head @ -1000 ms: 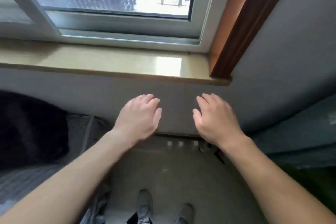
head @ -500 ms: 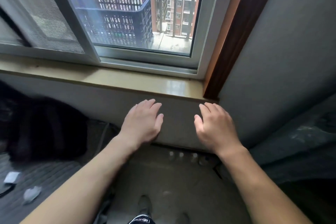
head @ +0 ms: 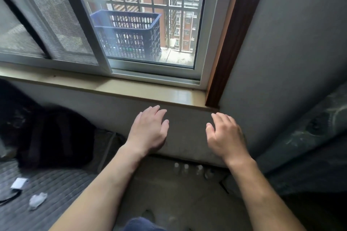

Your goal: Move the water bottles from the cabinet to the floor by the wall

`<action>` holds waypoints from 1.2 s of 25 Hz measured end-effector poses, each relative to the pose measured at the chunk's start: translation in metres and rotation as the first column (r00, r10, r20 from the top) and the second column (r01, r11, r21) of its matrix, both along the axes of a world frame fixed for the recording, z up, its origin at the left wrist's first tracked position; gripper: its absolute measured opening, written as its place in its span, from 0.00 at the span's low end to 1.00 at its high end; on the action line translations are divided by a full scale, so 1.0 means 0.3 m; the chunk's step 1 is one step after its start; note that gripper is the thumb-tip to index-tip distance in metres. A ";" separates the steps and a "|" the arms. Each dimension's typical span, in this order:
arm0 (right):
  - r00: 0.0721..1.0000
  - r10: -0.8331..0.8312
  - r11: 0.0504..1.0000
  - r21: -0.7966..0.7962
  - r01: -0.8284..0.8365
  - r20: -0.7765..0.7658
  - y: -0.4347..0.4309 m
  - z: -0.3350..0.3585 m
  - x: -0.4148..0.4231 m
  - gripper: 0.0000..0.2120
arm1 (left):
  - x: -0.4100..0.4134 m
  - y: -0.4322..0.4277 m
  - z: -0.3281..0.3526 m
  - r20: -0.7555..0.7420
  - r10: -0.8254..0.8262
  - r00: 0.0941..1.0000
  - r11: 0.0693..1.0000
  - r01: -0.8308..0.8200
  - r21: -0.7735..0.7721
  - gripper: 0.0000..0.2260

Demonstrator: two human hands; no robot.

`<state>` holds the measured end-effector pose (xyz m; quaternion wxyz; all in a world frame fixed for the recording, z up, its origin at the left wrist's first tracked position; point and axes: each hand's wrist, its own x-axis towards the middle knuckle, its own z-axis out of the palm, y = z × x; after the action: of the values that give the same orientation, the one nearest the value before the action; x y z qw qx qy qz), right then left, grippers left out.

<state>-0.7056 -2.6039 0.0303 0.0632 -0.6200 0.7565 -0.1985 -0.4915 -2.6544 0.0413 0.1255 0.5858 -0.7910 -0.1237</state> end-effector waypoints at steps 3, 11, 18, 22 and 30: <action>1.000 -0.021 1.000 -0.005 0.020 -0.024 0.033 0.007 0.009 0.22 | 0.017 0.029 -0.011 -0.046 0.003 0.999 1.000 -0.002 0.008 0.20; 0.994 -0.094 0.996 -0.004 0.094 -0.062 0.120 0.013 0.104 0.20 | 0.158 0.057 -0.060 -0.095 -0.039 0.995 0.998 0.044 0.045 0.20; 0.980 -0.170 0.980 0.090 0.180 -0.101 0.232 -0.008 0.218 0.16 | 0.266 0.090 -0.083 -0.138 -0.114 0.984 0.990 0.124 0.061 0.19; 0.963 -0.236 0.961 0.118 0.251 -0.133 0.322 -0.033 0.272 0.19 | 0.296 0.126 -0.100 -0.141 -0.210 0.968 0.975 0.217 0.037 0.19; 0.924 -0.362 0.923 0.090 0.374 -0.124 0.514 -0.020 0.282 0.20 | 0.247 0.216 -0.087 -0.073 -0.370 0.926 0.929 0.371 -0.002 0.22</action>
<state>-0.6209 -2.4496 0.0244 0.0195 -0.4718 0.8717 -0.1311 -0.4174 -2.5896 0.0153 0.1250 0.4218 -0.8816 -0.1708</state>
